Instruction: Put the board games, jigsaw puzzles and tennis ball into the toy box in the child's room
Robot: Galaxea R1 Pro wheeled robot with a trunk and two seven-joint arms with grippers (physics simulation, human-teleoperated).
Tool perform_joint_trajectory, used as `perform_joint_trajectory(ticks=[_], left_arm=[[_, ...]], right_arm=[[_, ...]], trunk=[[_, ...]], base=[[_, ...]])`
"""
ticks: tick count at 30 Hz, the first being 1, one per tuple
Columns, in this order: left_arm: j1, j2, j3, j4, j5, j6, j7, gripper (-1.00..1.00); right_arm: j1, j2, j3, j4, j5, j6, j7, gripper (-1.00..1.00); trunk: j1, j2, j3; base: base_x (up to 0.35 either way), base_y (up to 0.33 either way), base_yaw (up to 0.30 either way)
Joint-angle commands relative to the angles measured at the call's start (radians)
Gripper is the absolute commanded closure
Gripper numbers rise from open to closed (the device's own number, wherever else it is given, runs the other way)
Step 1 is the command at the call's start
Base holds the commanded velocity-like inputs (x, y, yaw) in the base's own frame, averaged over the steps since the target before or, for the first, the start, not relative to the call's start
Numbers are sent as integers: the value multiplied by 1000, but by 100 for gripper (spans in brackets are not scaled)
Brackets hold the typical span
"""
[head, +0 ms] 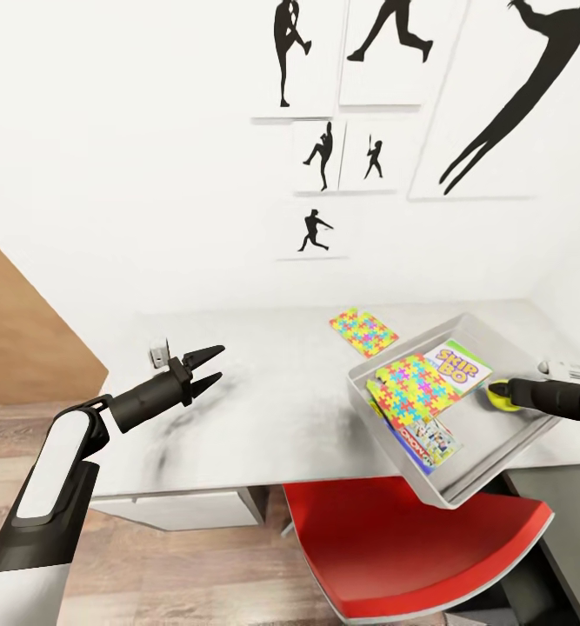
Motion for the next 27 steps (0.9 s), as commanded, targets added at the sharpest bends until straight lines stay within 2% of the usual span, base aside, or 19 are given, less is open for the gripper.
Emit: perform_joint_trajectory(ticks=[1, 8, 27], left_arm=[[-1, 0, 1, 0, 0, 4, -1, -100], [-1, 0, 1, 0, 0, 5, -1, -100], [-1, 0, 1, 0, 0, 4, -1, -100]], right_arm=[[-1, 1, 0, -1, -7, 3, -14, 100], [-1, 4, 0, -1, 11, 3, -13, 100], [-1, 19, 0, -2, 17, 3, -13, 100]], trunk=[[0, -2, -3], [0, -2, -14], [0, -2, -33]], base=[[0, 0, 0], [0, 0, 0], [0, 0, 0]])
